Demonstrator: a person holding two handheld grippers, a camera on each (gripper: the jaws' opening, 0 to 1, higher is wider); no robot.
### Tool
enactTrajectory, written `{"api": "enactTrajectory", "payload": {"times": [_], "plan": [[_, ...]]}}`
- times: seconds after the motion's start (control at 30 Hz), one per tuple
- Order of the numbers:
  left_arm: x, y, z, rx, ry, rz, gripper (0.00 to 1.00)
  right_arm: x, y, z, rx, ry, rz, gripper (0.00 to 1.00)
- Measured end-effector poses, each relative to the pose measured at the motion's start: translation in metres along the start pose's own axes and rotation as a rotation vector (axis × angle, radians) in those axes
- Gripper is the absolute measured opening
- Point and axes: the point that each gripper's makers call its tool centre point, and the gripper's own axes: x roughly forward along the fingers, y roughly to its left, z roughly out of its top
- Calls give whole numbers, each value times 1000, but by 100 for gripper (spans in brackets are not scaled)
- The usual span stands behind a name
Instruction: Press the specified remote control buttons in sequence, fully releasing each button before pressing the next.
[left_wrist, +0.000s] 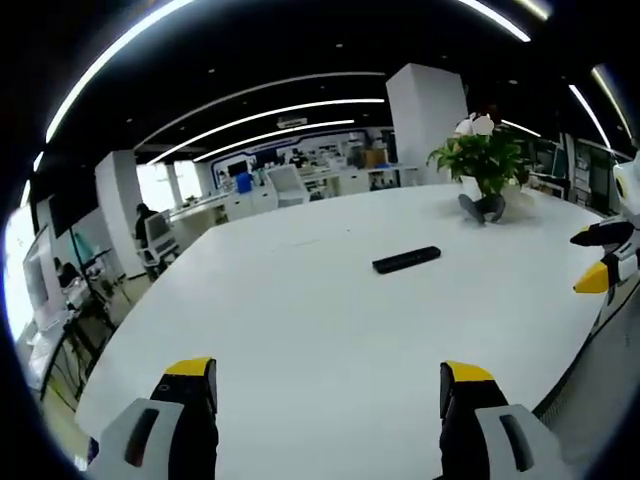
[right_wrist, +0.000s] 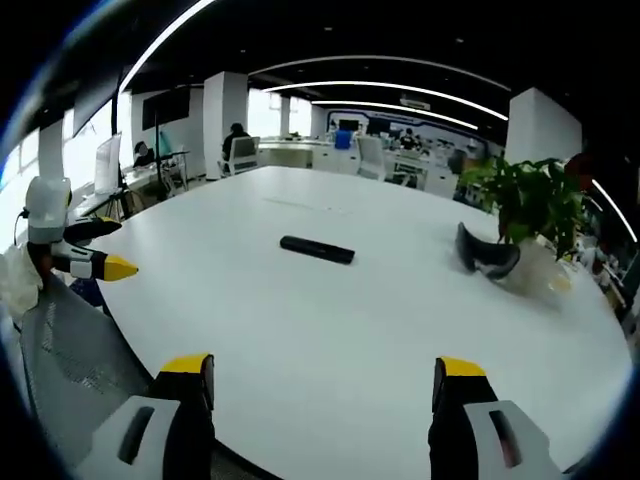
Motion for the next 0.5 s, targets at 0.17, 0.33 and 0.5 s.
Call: {"api": "enactTrajectory", "payload": {"times": [0.17,0.33,0.5], "plan": [[0,1,1,0,-5,4,96,0,0,0,-1,1,0,90],[0,1,1,-2,-3,4,95,0,0,0,-1,2,-1,90],[0,1,0,0,-2,4,95,0,-1,0,0,1,-2,90]]}}
